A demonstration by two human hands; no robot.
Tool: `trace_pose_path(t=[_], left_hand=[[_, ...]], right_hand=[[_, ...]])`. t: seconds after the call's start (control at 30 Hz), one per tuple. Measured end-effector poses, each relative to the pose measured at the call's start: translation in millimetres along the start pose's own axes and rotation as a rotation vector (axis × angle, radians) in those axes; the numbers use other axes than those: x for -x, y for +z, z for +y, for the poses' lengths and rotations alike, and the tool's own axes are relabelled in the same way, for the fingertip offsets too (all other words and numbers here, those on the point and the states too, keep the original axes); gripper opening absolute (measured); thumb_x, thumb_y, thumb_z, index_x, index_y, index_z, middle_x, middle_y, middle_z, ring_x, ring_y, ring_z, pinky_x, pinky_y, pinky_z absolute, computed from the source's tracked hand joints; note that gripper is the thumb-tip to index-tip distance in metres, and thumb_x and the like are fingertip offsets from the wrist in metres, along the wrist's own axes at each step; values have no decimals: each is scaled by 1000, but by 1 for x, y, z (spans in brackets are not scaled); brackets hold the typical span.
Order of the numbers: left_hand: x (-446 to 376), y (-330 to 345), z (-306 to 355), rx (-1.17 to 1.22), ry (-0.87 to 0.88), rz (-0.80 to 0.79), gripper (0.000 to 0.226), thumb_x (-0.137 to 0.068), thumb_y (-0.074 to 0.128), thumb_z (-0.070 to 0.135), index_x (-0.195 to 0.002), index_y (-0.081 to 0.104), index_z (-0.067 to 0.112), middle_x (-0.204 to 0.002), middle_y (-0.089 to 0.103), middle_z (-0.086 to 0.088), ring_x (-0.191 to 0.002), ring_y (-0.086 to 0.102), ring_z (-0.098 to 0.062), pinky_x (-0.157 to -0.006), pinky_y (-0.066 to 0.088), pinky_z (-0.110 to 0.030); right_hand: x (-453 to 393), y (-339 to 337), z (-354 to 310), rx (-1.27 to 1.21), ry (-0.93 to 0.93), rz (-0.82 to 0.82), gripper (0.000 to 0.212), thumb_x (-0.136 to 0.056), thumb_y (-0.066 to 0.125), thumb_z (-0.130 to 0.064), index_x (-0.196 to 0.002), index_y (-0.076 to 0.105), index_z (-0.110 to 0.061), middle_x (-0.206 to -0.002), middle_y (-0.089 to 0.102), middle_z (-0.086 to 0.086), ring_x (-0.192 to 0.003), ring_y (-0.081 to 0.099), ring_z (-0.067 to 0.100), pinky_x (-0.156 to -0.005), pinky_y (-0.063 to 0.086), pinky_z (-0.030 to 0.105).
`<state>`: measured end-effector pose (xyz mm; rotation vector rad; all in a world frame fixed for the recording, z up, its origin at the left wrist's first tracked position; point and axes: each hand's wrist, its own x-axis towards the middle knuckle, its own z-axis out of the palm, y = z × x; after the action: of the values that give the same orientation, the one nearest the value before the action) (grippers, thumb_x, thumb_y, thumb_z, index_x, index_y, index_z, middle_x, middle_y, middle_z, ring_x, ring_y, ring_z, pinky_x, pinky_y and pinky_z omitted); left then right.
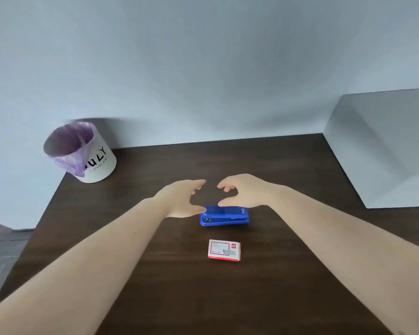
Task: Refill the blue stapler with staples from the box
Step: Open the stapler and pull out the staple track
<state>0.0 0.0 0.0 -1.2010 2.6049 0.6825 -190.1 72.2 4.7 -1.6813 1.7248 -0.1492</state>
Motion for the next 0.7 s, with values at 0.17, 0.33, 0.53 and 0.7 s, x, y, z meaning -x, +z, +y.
trace_pose_path(t=[0.17,0.33,0.53,0.7], left_hand=[[-12,37,-15,10,-53,-41,79,-70,72,49,-138,40,26,-137,51,7,-124,49,-14,-102,45,-35],[-20,65,-24,131,-15,28,59,-62,79,48,-115,59,31,-111,56,7,-101,53,-11,-89,48,-30],[-25,83,-33,397,7,138,38,-63,83,32,-94,62,38,-92,55,13,-85,50,-6,-78,38,-19],[-27,91,-42,444,28,162,29,-64,83,31,-87,66,29,-96,59,8,-88,52,-6,-79,42,-20]], right_hand=[[-17,31,9,30,-63,-33,62,-81,66,-39,-137,42,-24,-139,52,0,-125,50,19,-104,43,36],[-29,57,12,43,-185,42,42,-83,66,-30,-122,55,-19,-119,63,2,-99,57,19,-84,45,30],[-41,78,16,136,-261,206,29,-84,64,-29,-108,59,-14,-97,62,0,-81,50,15,-69,36,25],[-43,90,19,156,-312,317,28,-82,65,-31,-106,60,-16,-97,66,1,-82,56,17,-71,43,26]])
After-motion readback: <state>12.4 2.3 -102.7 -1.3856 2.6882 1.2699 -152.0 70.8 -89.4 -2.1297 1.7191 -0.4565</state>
